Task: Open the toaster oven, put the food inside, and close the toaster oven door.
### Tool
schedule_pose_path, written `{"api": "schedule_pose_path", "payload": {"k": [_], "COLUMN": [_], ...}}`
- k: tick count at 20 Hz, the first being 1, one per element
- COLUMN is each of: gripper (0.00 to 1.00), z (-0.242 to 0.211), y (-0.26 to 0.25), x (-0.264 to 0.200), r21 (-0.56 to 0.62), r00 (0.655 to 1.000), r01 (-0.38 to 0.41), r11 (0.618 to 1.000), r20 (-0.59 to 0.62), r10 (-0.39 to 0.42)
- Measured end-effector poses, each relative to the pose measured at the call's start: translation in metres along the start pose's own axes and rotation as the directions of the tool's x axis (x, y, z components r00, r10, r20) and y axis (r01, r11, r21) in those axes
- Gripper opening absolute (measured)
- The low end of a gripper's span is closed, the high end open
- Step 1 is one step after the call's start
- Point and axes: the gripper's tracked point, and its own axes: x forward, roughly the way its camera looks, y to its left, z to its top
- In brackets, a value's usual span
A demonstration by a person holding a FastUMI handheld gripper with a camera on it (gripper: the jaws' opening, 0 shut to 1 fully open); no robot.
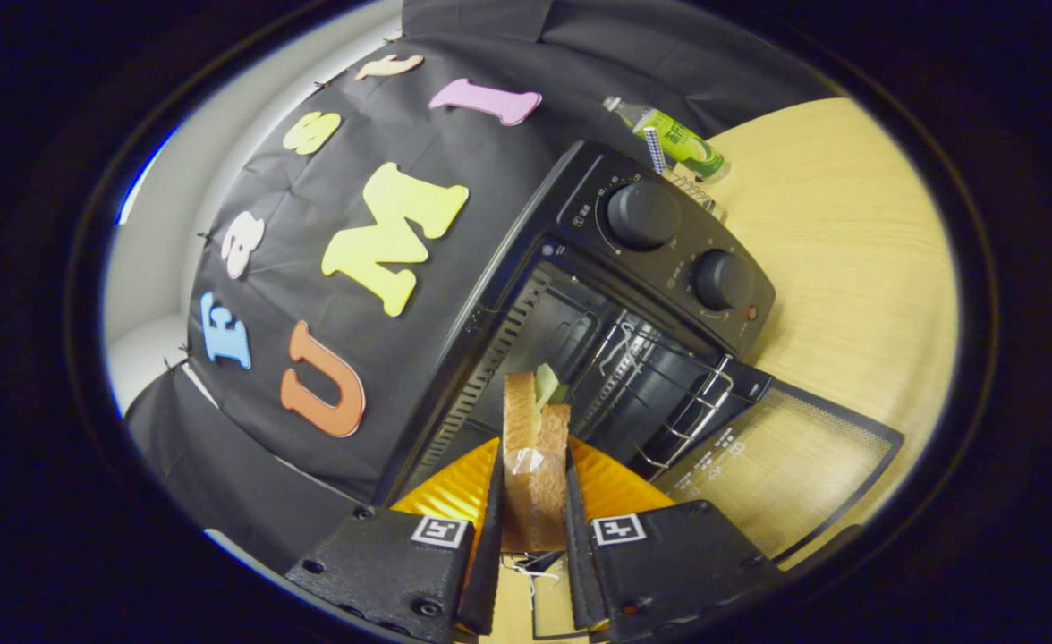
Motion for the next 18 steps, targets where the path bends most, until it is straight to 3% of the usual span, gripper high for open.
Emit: {"api": "schedule_pose_path", "payload": {"k": [6, 9, 13, 18], "gripper": [0.37, 0.37, 0.37, 0.44], "z": [0.007, 0.007, 0.007, 0.005], "y": [0.001, -0.003, -0.004, -0.014], "x": [0.044, 0.061, 0.062, 0.059], "r21": [0.110, 0.076, 0.067, -0.025], "r00": [0.997, 0.994, 0.994, 0.994], "r01": [0.048, 0.092, 0.077, 0.103], "r11": [0.993, 0.993, 0.995, 0.994], "r20": [0.048, 0.052, 0.070, 0.034], "r10": [-0.053, -0.096, -0.081, -0.102]}}
